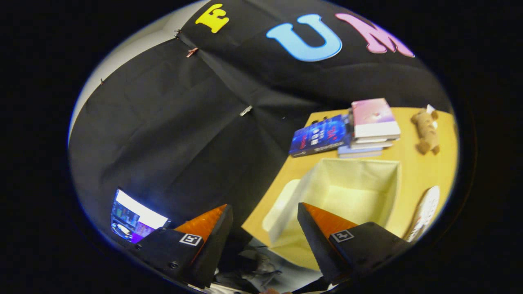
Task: Open the storage box then place both shoes into the box .Put the left shoe in first, then the right shoe, with the right side of both shoes facing outward in a uniform manner.
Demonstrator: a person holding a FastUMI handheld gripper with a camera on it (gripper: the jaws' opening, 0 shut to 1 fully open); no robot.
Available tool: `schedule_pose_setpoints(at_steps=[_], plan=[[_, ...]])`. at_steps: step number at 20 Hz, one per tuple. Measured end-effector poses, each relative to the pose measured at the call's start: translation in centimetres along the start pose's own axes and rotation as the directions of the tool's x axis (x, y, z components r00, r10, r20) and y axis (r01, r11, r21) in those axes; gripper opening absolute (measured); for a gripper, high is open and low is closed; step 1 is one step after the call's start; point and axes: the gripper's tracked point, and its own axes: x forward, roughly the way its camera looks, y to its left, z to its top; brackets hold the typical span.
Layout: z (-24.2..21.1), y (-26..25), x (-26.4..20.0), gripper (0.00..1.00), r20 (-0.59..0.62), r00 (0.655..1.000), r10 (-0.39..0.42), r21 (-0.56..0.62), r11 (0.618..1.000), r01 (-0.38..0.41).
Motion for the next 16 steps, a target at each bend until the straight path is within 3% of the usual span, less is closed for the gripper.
schedule_pose_setpoints(at_steps=[3,9,13,16], plan=[[1.1,-6.8,-4.6,0.98,0.097,0.981,-0.170,-0.079,0.981,0.177],[-1.0,-20.6,-12.6,0.98,0.166,0.856,-0.490,-0.070,0.860,0.506],[-5.7,-28.3,-15.9,0.98,0.087,0.766,-0.637,-0.052,0.765,0.642],[-9.3,-32.2,-16.6,0.99,0.016,0.731,-0.682,-0.099,0.727,0.680]])
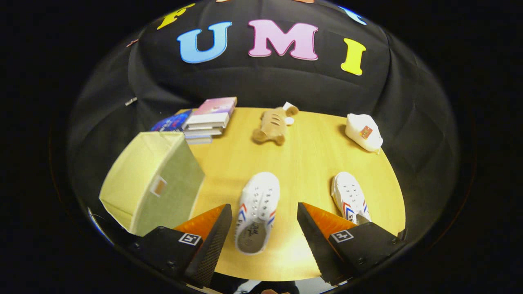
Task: Open the storage box then place both shoes into the box .Put the left shoe in first, then the right shoe, with the right side of both shoes facing outward in a uniform manner.
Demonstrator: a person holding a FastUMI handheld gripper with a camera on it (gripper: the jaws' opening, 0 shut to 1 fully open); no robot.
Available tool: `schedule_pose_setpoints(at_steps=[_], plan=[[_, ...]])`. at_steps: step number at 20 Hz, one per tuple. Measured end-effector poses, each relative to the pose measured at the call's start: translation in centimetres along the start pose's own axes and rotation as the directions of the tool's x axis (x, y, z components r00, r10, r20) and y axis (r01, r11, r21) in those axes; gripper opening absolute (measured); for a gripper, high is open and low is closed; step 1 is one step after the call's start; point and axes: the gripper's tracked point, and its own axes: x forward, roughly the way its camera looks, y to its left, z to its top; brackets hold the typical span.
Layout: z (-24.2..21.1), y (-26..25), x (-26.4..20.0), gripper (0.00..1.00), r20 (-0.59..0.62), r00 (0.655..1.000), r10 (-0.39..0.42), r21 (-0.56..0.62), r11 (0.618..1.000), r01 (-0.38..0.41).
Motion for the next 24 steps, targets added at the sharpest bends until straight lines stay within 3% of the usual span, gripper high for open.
schedule_pose_setpoints(at_steps=[3,6,12,15,17,21,24], plan=[[-3.4,-1.7,2.4,0.99,-0.079,0.996,-0.031,-0.040,0.999,0.028],[-5.7,-1.5,4.4,0.99,-0.151,0.988,0.002,-0.025,1.000,-0.006],[-7.4,-2.0,7.9,0.97,-0.208,0.978,0.003,-0.088,0.996,-0.022],[-7.8,-1.1,8.7,0.93,-0.245,0.968,0.060,-0.030,0.997,-0.070],[-7.9,-0.6,9.2,0.77,-0.250,0.965,0.086,0.033,0.996,-0.080],[-7.6,0.6,9.0,0.23,-0.251,0.962,0.108,0.102,0.991,-0.085],[-7.8,0.6,9.0,0.09,-0.255,0.962,0.096,0.159,0.986,-0.057]])
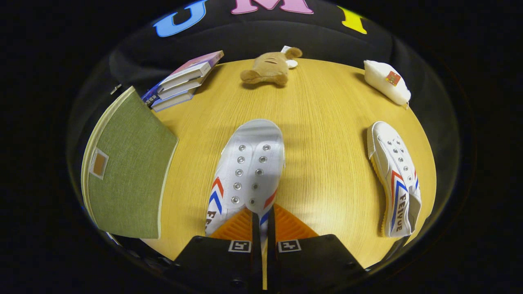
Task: Open the storage box then place both shoes into the box .Put the left shoe in first, then the right shoe, with the right side of both shoes facing outward in a uniform manner.
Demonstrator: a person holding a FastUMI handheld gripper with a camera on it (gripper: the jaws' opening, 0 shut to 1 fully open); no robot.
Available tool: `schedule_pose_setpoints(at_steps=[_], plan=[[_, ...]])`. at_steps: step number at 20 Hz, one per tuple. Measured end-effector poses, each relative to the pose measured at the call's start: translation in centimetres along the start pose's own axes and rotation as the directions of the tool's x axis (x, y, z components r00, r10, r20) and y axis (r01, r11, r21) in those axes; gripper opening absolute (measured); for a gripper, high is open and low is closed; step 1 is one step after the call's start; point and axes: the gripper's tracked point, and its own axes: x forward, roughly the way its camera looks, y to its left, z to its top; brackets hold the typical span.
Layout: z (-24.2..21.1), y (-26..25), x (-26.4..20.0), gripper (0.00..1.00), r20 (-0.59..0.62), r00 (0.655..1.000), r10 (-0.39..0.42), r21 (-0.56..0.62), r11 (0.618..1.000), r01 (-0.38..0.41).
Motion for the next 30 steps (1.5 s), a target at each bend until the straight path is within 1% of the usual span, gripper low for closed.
schedule_pose_setpoints(at_steps=[1,2,4,6,11,15,20,23,26,30], plan=[[0.0,0.0,-0.4,0.09,0.000,1.000,0.009,0.041,0.999,-0.009],[0.0,0.2,-0.2,0.06,-0.005,0.999,0.033,0.073,0.997,-0.033],[0.2,0.6,-0.6,0.05,-0.008,0.997,0.073,0.114,0.991,-0.072],[1.1,1.2,-1.4,0.05,0.020,0.996,0.086,0.145,0.986,-0.088],[2.8,2.6,-5.1,0.05,0.070,0.991,0.115,0.182,0.975,-0.126],[5.2,4.1,-10.1,0.05,0.129,0.982,0.135,0.141,0.978,-0.153],[8.5,8.9,-15.9,0.05,0.177,0.962,0.209,0.087,0.970,-0.226],[10.4,13.4,-18.0,0.05,0.203,0.936,0.286,0.102,0.945,-0.311],[11.3,17.4,-18.7,0.05,0.200,0.916,0.349,0.075,0.926,-0.369],[10.2,23.0,-18.1,0.05,0.138,0.902,0.409,0.064,0.905,-0.421]])
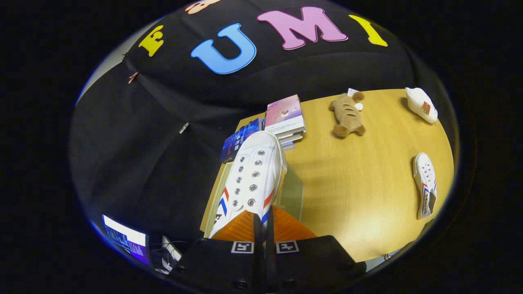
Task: Open the storage box then place both shoes into the box .Put the left shoe in first, then the right shoe, with the right side of both shoes facing outward in a uniform manner.
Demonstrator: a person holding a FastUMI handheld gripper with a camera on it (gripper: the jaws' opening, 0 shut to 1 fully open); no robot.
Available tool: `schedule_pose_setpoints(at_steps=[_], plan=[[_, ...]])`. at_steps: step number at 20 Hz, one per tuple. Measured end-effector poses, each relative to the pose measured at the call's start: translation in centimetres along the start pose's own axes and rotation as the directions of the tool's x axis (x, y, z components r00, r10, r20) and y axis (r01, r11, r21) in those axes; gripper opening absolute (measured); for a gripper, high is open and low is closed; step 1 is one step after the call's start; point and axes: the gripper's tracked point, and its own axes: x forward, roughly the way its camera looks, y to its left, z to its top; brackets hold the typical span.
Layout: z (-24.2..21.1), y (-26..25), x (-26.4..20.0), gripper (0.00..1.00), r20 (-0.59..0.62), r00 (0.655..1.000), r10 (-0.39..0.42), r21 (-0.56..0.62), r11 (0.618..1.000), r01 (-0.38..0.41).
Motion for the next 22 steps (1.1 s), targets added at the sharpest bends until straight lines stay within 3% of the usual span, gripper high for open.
schedule_pose_setpoints(at_steps=[6,13,19,22], plan=[[-3.8,4.2,4.8,0.05,-0.075,0.997,0.024,-0.016,1.000,-0.025],[-7.0,4.3,10.7,0.05,-0.084,0.994,-0.066,0.014,0.998,0.067],[-8.7,2.8,14.5,0.05,-0.100,0.979,-0.177,-0.039,0.984,0.174],[-9.5,3.7,15.7,0.08,-0.103,0.980,-0.168,-0.054,0.985,0.164]])
